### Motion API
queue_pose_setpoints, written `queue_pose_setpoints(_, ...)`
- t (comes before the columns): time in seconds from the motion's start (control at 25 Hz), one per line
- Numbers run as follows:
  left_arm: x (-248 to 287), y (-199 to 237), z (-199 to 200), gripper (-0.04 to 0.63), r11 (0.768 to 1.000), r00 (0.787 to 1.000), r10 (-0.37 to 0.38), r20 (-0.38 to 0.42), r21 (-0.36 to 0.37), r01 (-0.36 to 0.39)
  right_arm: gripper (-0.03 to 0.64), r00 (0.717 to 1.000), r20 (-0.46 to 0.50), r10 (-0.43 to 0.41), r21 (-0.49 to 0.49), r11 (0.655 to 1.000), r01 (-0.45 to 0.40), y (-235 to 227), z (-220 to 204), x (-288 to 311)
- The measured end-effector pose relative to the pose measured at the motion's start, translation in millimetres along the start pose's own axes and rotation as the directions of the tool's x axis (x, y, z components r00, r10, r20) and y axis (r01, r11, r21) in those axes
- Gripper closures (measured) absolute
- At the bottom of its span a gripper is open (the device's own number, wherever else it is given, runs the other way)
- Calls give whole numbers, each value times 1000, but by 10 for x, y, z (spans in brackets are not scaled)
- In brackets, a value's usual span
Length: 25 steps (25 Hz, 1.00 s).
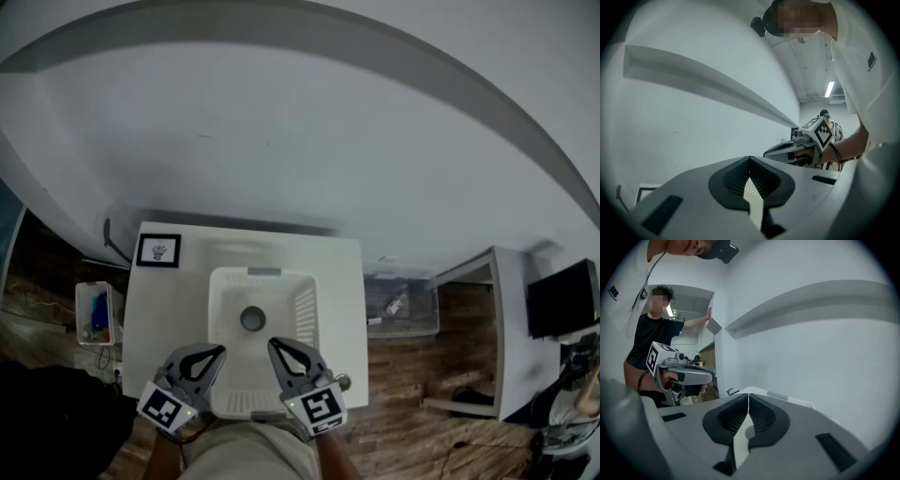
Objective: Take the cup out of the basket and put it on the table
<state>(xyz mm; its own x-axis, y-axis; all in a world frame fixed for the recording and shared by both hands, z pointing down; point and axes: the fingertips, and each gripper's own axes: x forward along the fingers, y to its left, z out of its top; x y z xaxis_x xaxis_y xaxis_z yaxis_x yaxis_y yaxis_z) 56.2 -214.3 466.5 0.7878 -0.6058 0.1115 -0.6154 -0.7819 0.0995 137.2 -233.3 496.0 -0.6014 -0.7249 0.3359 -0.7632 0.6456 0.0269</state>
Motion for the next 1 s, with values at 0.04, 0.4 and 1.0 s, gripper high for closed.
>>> queue_pose_setpoints(0.04,15,8,-5,594,1000,1000,-1,-2,3,1,606,1000,-11,2,-5,1000,-2,-12,-14,23)
queue_pose_setpoints(0.4,119,88,-52,595,1000,1000,5,-25,6,-5,604,990,-132,56,-83,994,-67,-66,-181,280)
queue_pose_setpoints(1.0,143,245,-112,594,999,999,34,-40,0,-34,449,920,-359,157,-232,940,-251,-12,-680,812)
